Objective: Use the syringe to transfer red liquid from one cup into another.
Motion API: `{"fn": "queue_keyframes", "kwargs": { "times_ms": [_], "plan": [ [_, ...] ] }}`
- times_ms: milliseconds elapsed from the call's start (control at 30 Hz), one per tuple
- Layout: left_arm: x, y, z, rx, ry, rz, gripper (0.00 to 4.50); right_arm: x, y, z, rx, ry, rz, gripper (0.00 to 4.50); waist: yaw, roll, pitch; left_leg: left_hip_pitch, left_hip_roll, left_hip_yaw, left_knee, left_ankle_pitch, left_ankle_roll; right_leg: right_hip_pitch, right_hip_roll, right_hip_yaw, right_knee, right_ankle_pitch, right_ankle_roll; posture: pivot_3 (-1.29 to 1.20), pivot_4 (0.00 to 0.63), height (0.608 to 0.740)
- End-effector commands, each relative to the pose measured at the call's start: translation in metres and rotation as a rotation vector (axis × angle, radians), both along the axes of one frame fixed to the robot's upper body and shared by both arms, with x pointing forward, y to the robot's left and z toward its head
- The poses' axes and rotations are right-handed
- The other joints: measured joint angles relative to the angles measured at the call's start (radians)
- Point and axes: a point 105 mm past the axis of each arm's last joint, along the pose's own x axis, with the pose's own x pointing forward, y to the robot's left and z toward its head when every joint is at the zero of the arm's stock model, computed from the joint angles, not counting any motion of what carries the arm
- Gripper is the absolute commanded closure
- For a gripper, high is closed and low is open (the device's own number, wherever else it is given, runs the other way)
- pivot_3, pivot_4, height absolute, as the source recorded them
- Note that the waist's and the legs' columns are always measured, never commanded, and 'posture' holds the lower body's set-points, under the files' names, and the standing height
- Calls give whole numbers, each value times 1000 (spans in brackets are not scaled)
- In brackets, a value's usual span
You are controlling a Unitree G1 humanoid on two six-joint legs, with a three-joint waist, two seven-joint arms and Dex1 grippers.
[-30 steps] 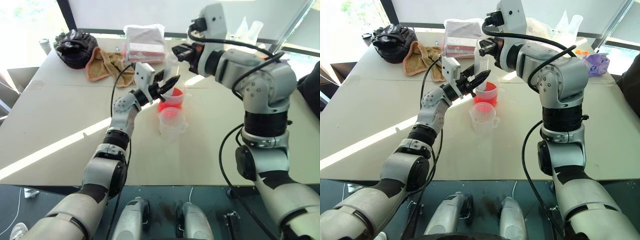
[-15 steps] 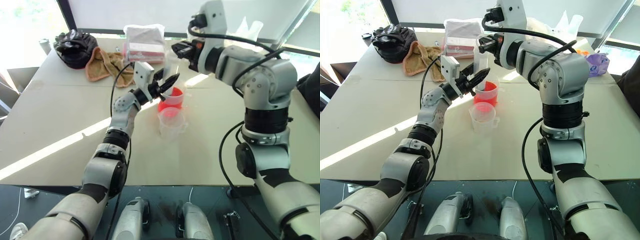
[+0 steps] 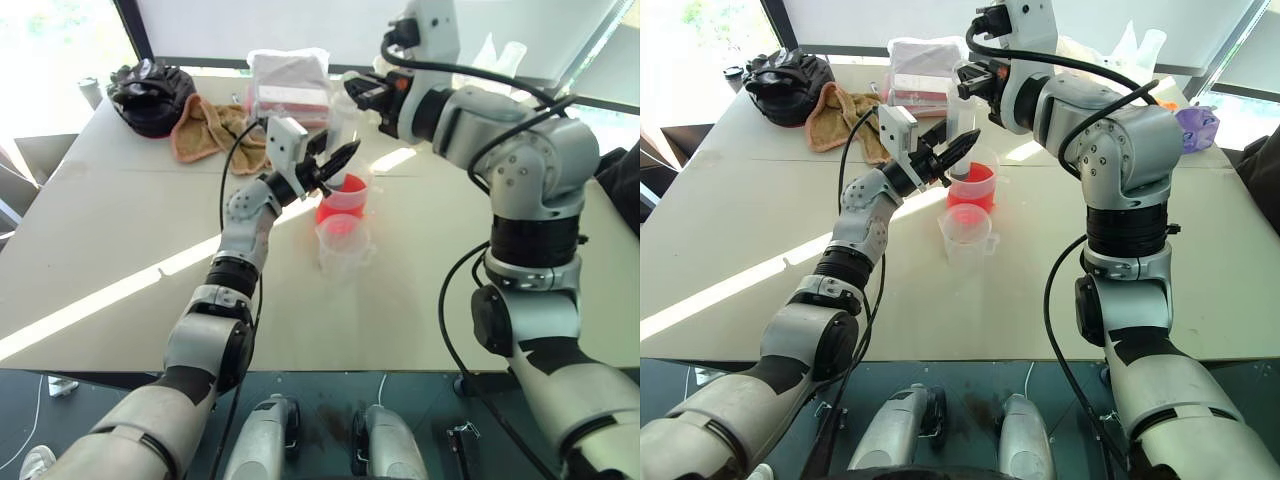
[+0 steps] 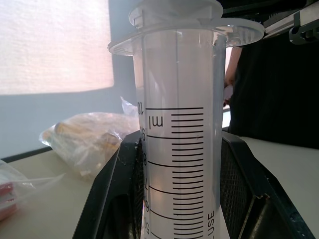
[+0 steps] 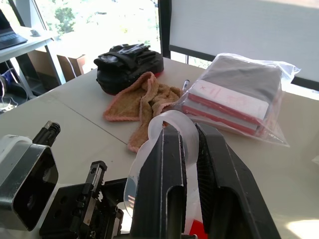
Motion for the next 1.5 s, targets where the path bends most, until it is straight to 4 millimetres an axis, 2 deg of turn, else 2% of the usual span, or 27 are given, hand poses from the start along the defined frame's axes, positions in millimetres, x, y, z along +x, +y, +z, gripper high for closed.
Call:
{"fn": "queue_keyframes", "kwargs": {
  "times_ms": [33,433,933,1167,1300,1400,1500],
  "plan": [
    [-9,-12,-26,78,39,-74,3100,-24,-30,74,121,-285,-90,4470,0,0,0,0,0,0,0,0,0,0,0,0,0,0,0,0,150,740],
    [-13,-14,-42,122,62,-96,3100,-23,-35,74,121,-274,-109,4470,-1,0,0,0,0,0,0,0,0,0,0,0,0,0,0,0,150,740],
    [-11,-13,-42,126,61,-84,3100,-25,-37,80,124,-292,-116,4470,-17,0,0,0,0,0,-1,0,0,0,0,0,0,0,0,0,150,740],
    [-6,-10,-28,98,37,-58,3100,-24,-31,72,119,-266,-94,4470,-15,0,0,0,0,0,-1,0,0,0,0,0,0,0,0,0,150,740],
    [-4,-7,-12,67,-4,-39,3100,-26,-22,65,118,-241,-53,4470,-16,0,0,0,0,0,-1,0,0,-1,0,0,0,0,0,0,150,740],
    [-3,-6,-3,49,-24,-35,3100,-27,-19,59,111,-223,-38,3258,-15,0,0,0,0,0,-1,0,0,-1,0,0,0,0,0,0,150,740],
    [-4,-6,3,38,-37,-37,3100,-26,-17,52,96,-193,-29,1855,-15,0,0,0,0,0,-1,0,0,-1,0,0,0,0,0,0,150,740]
  ]
}}
